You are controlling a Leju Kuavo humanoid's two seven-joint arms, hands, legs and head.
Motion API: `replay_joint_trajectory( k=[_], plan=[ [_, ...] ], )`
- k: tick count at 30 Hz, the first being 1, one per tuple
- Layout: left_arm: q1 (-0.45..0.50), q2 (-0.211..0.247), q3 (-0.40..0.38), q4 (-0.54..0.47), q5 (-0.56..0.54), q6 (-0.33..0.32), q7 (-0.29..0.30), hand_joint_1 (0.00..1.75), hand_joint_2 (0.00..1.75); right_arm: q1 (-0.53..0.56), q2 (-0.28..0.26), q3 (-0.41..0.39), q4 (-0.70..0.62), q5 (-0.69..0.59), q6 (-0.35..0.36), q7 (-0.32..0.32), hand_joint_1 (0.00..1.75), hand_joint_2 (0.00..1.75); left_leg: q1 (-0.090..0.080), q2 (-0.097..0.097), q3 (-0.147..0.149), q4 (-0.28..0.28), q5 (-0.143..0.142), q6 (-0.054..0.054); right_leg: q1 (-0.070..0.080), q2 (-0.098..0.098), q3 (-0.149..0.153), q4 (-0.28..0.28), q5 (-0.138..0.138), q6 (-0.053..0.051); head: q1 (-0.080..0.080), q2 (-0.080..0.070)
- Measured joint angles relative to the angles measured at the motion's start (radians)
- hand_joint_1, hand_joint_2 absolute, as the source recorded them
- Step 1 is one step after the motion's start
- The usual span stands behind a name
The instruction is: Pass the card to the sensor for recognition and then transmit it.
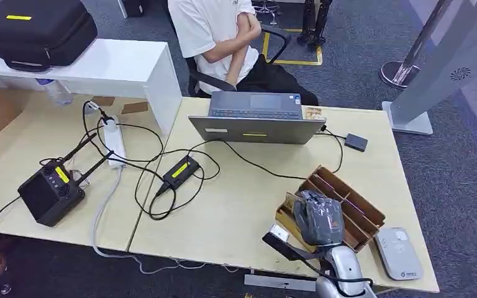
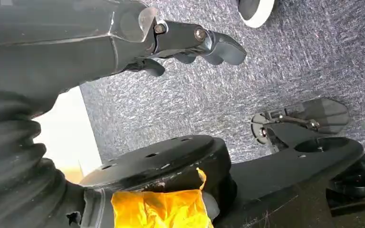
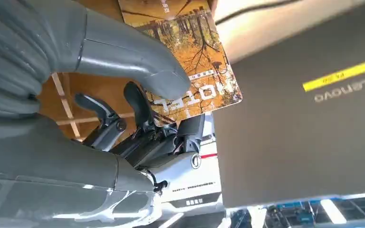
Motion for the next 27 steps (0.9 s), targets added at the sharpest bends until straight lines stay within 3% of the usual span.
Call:
replay_joint_trajectory(
  k=[13,27],
  plan=[
    [0.000,0.000,-0.005,0.000,-0.004,-0.003,0.000,0.00,1.75,-0.067,-0.057,0.039,-0.082,-0.061,0.000,0.020,1.75,1.75,0.000,0.000,0.000,0.000,0.000,0.000,0.000,0.000,0.000,0.000,0.000,0.000,0.000,0.000],
    [0.000,0.000,-0.008,0.000,-0.005,-0.004,0.000,0.00,1.75,-0.084,-0.077,0.048,-0.107,-0.064,0.000,0.024,1.75,1.75,0.000,0.000,0.000,0.000,0.000,0.000,0.000,0.000,0.000,0.000,0.000,0.000,0.000,0.000]
  ],
)
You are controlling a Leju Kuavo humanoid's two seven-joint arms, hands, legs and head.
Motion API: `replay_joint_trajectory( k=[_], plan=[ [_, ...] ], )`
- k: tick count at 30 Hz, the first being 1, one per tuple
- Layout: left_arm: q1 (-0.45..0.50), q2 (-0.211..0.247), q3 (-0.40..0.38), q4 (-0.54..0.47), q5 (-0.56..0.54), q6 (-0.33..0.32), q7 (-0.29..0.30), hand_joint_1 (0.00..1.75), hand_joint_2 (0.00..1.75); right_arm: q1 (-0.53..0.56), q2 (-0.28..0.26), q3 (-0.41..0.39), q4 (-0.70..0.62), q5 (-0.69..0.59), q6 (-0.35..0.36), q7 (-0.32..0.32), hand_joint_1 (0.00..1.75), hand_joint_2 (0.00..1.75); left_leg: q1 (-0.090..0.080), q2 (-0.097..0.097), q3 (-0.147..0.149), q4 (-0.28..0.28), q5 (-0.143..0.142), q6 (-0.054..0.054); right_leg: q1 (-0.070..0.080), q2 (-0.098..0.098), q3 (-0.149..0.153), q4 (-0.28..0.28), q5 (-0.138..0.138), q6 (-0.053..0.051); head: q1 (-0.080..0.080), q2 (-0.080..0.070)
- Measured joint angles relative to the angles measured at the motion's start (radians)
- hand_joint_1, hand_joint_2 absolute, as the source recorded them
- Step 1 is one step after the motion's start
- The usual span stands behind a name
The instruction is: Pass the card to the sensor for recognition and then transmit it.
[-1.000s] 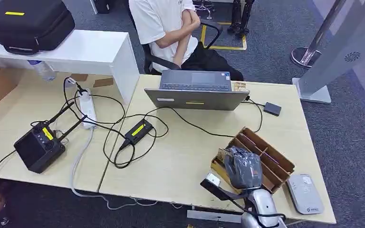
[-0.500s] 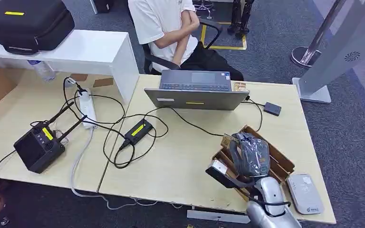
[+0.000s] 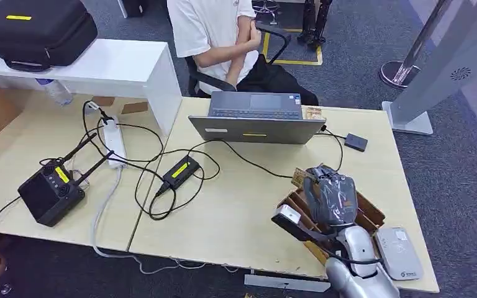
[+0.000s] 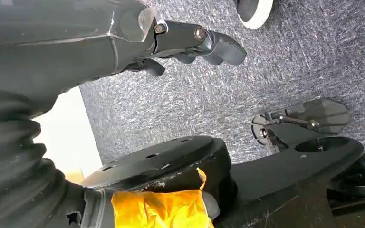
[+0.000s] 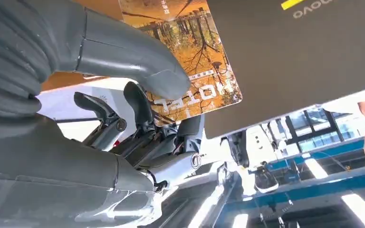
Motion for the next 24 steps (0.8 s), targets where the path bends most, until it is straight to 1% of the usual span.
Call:
replay_joint_trajectory(
  k=[15,22,24],
  plan=[
    [0.000,0.000,0.000,0.000,-0.002,0.000,0.000,0.00,1.75,-0.015,-0.008,0.010,-0.013,-0.004,0.003,0.001,1.75,1.75,0.000,0.000,0.000,0.000,0.000,0.000,0.000,0.000,0.000,0.000,0.000,0.000,0.000,0.000],
    [0.000,0.000,-0.001,0.000,-0.008,0.000,0.000,0.00,1.75,-0.068,-0.032,0.017,-0.049,-0.023,0.032,0.013,1.75,1.75,0.000,0.000,0.000,0.000,0.000,0.000,0.000,0.000,0.000,0.000,0.000,0.000,0.000,0.000],
    [0.000,0.000,-0.006,0.000,-0.031,-0.005,0.000,0.00,1.75,-0.119,-0.040,0.021,-0.059,-0.005,0.042,0.029,1.75,1.75,-0.001,0.000,-0.002,0.000,0.001,0.000,0.000,0.001,0.000,0.002,0.001,0.001,0.000,0.000]
  ],
)
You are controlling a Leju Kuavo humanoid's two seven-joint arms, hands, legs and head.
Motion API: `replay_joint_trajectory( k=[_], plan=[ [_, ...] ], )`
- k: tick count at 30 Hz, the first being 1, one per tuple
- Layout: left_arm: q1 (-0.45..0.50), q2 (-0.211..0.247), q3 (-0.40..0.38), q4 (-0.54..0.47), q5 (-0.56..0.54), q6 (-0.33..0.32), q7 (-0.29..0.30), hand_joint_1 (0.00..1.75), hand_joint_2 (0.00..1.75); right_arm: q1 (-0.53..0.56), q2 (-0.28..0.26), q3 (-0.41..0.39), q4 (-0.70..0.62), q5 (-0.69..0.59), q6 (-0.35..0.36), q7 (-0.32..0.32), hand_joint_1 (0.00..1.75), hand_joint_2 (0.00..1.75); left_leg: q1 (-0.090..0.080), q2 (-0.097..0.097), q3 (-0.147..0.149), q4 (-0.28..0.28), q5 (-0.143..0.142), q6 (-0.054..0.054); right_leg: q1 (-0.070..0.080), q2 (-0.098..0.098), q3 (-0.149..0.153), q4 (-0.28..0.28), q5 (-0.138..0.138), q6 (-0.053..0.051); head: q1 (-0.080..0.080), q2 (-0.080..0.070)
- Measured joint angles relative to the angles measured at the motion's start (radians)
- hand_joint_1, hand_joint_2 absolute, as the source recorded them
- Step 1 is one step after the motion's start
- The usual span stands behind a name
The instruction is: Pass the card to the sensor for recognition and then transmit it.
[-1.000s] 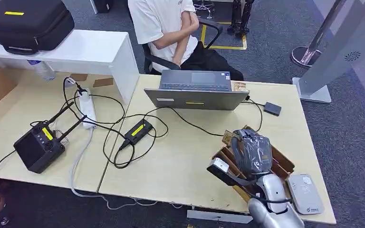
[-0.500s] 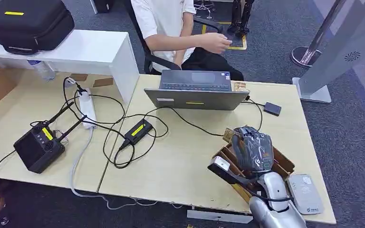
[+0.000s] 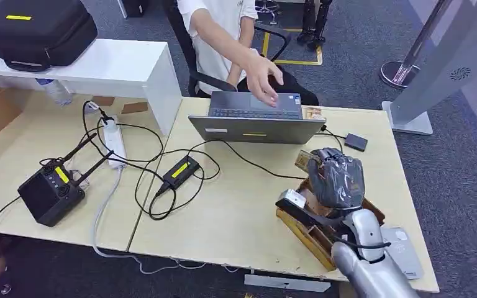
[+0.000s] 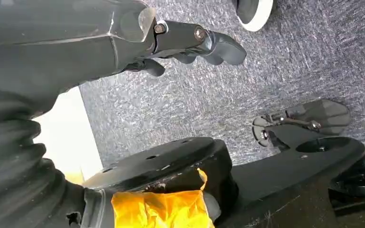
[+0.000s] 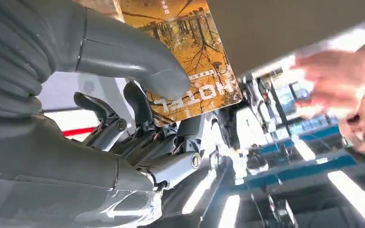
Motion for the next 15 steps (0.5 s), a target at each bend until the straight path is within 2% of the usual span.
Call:
replay_joint_trajectory(
  k=[4,7,10,15],
  plan=[
    [-0.004,0.003,-0.027,0.000,-0.038,-0.015,0.000,0.00,1.75,-0.296,-0.002,0.023,0.064,0.000,0.129,0.040,1.75,1.75,0.000,0.007,-0.003,0.000,0.004,0.000,-0.001,0.007,-0.009,0.002,0.005,-0.001,0.000,0.000],
    [-0.004,0.003,-0.042,0.000,-0.046,-0.019,0.000,0.00,1.75,-0.448,-0.001,0.040,0.125,0.009,0.146,0.047,1.75,1.75,0.000,0.002,-0.003,0.000,0.006,-0.001,-0.001,0.002,-0.008,0.002,0.005,-0.001,0.000,0.000],
    [-0.004,0.003,-0.048,0.000,-0.046,-0.020,0.000,0.00,1.75,-0.508,0.002,0.056,0.159,0.011,0.140,0.052,1.75,1.75,0.001,0.002,-0.004,0.000,0.006,-0.001,0.000,0.001,-0.008,0.002,0.005,-0.001,0.000,0.000],
    [-0.004,0.003,-0.053,0.000,-0.047,-0.020,0.000,0.00,1.75,-0.541,0.002,0.073,0.187,0.011,0.138,0.054,1.75,1.75,0.000,0.002,-0.004,0.000,0.006,-0.001,0.000,0.002,-0.009,0.002,0.005,-0.001,0.000,0.000]
  ],
)
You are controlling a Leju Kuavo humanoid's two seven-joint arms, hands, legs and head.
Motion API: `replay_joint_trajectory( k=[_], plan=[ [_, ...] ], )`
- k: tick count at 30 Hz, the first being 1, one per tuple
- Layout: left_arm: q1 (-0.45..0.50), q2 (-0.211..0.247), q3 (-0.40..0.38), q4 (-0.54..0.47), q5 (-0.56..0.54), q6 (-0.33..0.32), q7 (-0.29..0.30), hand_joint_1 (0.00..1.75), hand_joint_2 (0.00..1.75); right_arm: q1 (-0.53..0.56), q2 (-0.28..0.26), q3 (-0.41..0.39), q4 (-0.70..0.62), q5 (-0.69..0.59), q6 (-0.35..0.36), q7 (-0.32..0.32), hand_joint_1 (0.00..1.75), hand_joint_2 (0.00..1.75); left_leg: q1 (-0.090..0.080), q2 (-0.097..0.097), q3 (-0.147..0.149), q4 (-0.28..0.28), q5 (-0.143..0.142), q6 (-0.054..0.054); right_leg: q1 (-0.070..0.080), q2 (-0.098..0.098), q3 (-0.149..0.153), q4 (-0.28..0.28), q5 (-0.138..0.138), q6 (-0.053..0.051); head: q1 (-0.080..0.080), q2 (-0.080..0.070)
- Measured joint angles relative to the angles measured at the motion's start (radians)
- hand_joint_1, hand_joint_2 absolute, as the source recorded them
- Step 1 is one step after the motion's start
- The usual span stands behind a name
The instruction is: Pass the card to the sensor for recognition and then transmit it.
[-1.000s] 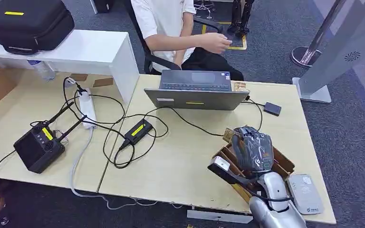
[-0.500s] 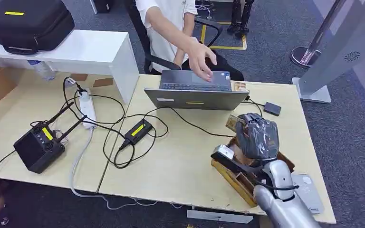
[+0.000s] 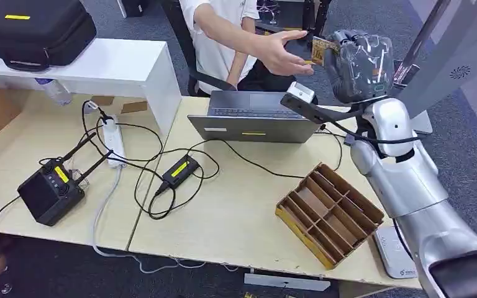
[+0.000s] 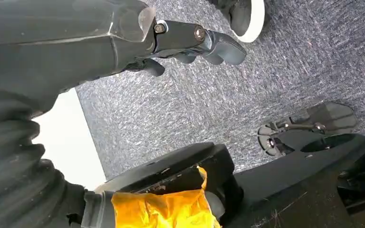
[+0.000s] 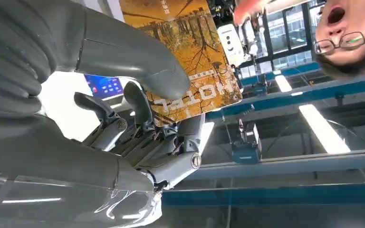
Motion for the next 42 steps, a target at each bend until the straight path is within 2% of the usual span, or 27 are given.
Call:
replay_joint_trajectory(
  k=[7,10,15,20,28,41,42],
  plan=[
    [0.000,0.000,-0.002,0.000,0.000,0.000,0.000,0.00,1.75,-0.014,0.000,0.014,0.016,0.001,0.000,0.002,1.75,1.75,0.000,0.000,0.000,0.000,0.000,0.000,0.000,0.000,0.000,0.000,0.000,0.000,0.000,0.000],
    [0.000,0.000,-0.007,0.000,-0.001,-0.003,-0.002,0.00,1.75,-0.038,0.000,0.029,0.033,0.005,0.015,0.024,1.75,1.75,0.000,0.000,0.000,0.000,0.000,0.000,0.000,0.000,0.000,0.000,0.000,0.000,0.000,0.000],
    [0.001,0.001,-0.016,0.000,-0.002,-0.008,-0.008,0.00,1.75,-0.112,0.016,0.052,0.102,-0.001,0.048,0.051,1.75,1.75,0.000,0.000,0.000,0.000,0.000,0.000,0.000,0.000,0.000,0.000,0.000,0.000,0.000,0.000],
    [0.001,0.001,-0.017,0.000,-0.002,-0.008,-0.009,0.00,1.75,-0.150,0.037,0.065,0.186,-0.054,0.063,0.048,1.75,1.75,0.000,-0.002,-0.001,0.000,0.000,0.000,0.000,-0.001,0.000,0.000,0.000,0.000,0.000,0.000],
    [0.001,0.000,-0.017,0.000,-0.002,-0.009,-0.008,0.00,1.75,-0.152,0.050,0.080,0.250,-0.068,0.060,0.035,1.75,1.75,0.000,-0.005,-0.004,0.000,0.000,0.000,0.000,-0.004,-0.003,0.000,0.000,0.000,0.000,0.000],
    [0.001,0.001,-0.017,0.000,-0.002,-0.009,-0.009,0.00,1.75,-0.152,0.056,0.092,0.280,-0.071,0.060,0.035,1.75,1.75,0.001,-0.005,-0.007,0.001,0.000,0.000,0.000,-0.005,-0.005,0.000,0.000,0.000,0.000,0.000],
    [0.001,0.001,-0.017,0.000,-0.002,-0.009,-0.009,0.00,1.75,-0.152,0.056,0.093,0.280,-0.071,0.060,0.035,0.00,1.75,0.001,-0.005,-0.007,0.000,0.000,0.000,0.000,-0.005,-0.005,0.000,0.000,0.000,0.000,0.000]
  ],
)
